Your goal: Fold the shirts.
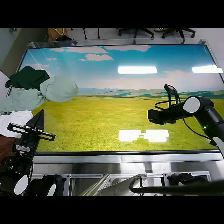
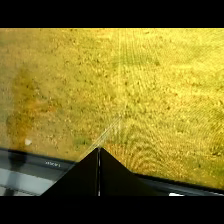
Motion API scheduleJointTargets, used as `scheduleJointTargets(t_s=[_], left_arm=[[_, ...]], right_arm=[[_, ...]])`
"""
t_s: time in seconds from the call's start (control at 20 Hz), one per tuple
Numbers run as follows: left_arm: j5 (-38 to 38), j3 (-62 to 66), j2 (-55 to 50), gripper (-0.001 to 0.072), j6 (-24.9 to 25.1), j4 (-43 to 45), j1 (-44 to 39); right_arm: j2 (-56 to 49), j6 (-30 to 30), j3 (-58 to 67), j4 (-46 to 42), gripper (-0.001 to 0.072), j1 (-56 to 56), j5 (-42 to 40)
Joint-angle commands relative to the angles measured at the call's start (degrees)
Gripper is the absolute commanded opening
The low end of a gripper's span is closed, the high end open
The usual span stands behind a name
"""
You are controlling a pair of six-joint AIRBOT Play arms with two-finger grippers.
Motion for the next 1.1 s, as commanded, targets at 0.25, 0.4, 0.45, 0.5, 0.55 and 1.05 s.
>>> scheduleJointTargets(t_s=[0.25,0.4,0.45,0.5,0.55,1.05], left_arm=[[0.02,-0.02,0.04,0.0017,0.02,0.02,-0.02],[0.02,-0.02,0.04,0.0017,0.0,0.02,-0.02],[0.02,-0.02,0.04,0.0017,0.02,0.02,-0.02],[0.0,-0.02,0.04,0.0017,0.0,0.02,-0.02],[0.02,0.0,0.04,0.0017,0.0,0.02,-0.02],[3.72,-0.02,0.04,0.0017,-0.02,-0.09,-0.07]], right_arm=[[0.0,0.0,-0.02,0.0,0.0026,-0.02,0.0],[0.0,0.0,-0.02,0.02,0.0026,-0.02,0.0],[0.0,0.0,-0.02,0.0,0.0026,0.0,0.0],[0.0,0.0,-0.02,0.0,0.0026,-0.02,0.0],[0.0,0.0,-0.02,0.0,0.0026,-0.02,0.0],[-0.02,0.0,-0.02,0.0,0.0026,-0.02,-0.2]])
